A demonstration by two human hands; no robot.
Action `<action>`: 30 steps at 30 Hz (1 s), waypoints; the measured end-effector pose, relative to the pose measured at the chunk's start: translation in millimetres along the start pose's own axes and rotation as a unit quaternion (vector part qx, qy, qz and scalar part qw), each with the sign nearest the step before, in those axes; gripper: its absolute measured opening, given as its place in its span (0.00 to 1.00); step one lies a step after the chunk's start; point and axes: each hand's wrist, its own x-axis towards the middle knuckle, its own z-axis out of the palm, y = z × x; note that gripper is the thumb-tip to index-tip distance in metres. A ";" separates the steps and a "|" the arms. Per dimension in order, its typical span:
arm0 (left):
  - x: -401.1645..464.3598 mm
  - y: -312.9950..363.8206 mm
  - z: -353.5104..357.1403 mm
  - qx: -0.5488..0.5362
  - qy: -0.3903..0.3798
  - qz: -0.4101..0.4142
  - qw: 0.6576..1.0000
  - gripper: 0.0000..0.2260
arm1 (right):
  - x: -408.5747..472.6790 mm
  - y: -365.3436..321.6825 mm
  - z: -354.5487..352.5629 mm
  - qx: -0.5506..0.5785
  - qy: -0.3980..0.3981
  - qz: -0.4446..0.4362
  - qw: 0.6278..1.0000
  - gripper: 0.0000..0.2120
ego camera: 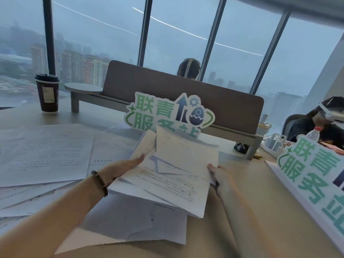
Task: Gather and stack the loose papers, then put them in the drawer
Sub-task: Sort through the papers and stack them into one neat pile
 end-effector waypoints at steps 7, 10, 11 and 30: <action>2.6 -6.2 -0.5 0.021 0.036 -0.050 0.998 0.21 | 2.8 14.7 -6.4 -0.132 0.072 -0.054 0.987 0.07; 4.9 -6.8 -1.0 0.015 0.070 -0.051 0.996 0.16 | 5.9 14.1 -10.0 -0.175 0.069 -0.067 0.980 0.11; 5.7 -7.4 -1.2 0.011 0.082 -0.050 0.995 0.16 | 6.1 13.9 -11.2 -0.180 0.058 -0.064 0.980 0.12; 0.5 -5.5 6.3 0.024 0.148 0.034 0.988 0.28 | -26.2 3.2 -17.3 -0.347 -0.215 0.047 0.912 0.12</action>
